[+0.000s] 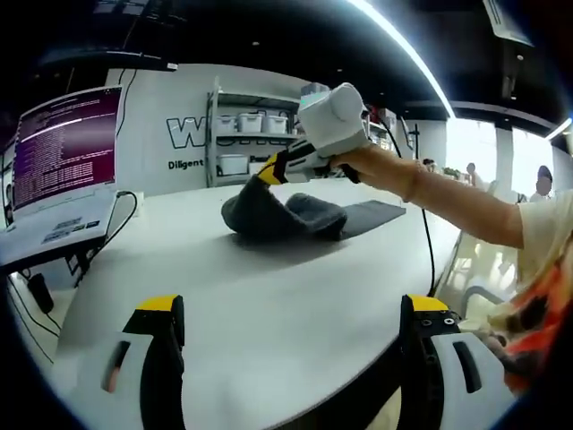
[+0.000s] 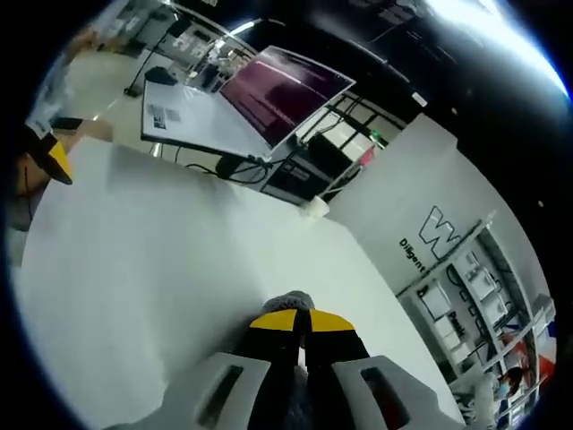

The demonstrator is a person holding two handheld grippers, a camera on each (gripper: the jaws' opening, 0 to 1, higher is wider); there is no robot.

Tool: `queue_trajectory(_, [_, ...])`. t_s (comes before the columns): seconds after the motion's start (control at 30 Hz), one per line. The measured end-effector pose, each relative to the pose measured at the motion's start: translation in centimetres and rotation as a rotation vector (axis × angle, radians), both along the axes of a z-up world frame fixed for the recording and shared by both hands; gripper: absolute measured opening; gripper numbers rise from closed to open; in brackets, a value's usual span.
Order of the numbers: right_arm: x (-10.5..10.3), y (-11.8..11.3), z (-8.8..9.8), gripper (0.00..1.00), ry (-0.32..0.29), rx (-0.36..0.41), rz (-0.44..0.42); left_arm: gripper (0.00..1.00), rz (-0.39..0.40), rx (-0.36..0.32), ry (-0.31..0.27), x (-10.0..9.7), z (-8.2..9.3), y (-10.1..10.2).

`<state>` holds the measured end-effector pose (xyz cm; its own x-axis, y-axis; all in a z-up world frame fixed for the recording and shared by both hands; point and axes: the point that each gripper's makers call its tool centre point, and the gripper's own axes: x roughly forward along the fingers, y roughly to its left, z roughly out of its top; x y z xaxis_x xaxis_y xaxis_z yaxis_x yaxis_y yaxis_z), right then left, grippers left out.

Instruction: Open the folded towel by lifting each exposed corner and separating the folded layers until the towel lies flat within the target outline without major curled edges

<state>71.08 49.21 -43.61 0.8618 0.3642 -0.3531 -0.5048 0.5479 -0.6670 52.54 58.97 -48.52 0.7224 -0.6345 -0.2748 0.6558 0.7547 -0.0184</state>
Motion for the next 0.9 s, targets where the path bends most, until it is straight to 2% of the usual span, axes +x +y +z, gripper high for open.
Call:
queue_trajectory(0.13, [-0.3,1.4,-1.1,0.0,0.016,-0.002,0.025,0.99,0.001,-0.001,-0.002,-0.1,0.1,-0.1])
queue_trajectory(0.33, [-0.3,1.7,-2.0,0.01,0.038,0.0,0.025,0.99,0.0,0.0,0.0,-0.1,0.0,-0.2])
queue_trajectory(0.47, [-0.2,1.2,-2.2,0.18,0.062,0.025,0.011,0.98,0.002,0.001,0.005,-0.1,-0.3,-0.3])
queue_trajectory(0.57, [-0.7,0.9,-2.0,0.18,0.054,0.023,0.015,0.98,-0.002,0.001,0.008,-0.1,-0.4,-0.4])
queue_trajectory(0.63, [-1.4,0.6,-1.5,0.22,0.031,0.019,0.021,0.98,-0.004,0.0,0.01,-0.1,-0.4,-0.5])
queue_trajectory(0.77, [-2.1,-0.4,-1.1,0.47,0.045,0.052,0.007,0.98,-0.002,0.002,0.012,0.0,-0.4,-0.8])
queue_trajectory(0.9, [-2.7,-2.2,-0.5,0.57,0.036,0.07,0.0,0.99,-0.001,0.004,0.015,0.2,-0.4,-1.2])
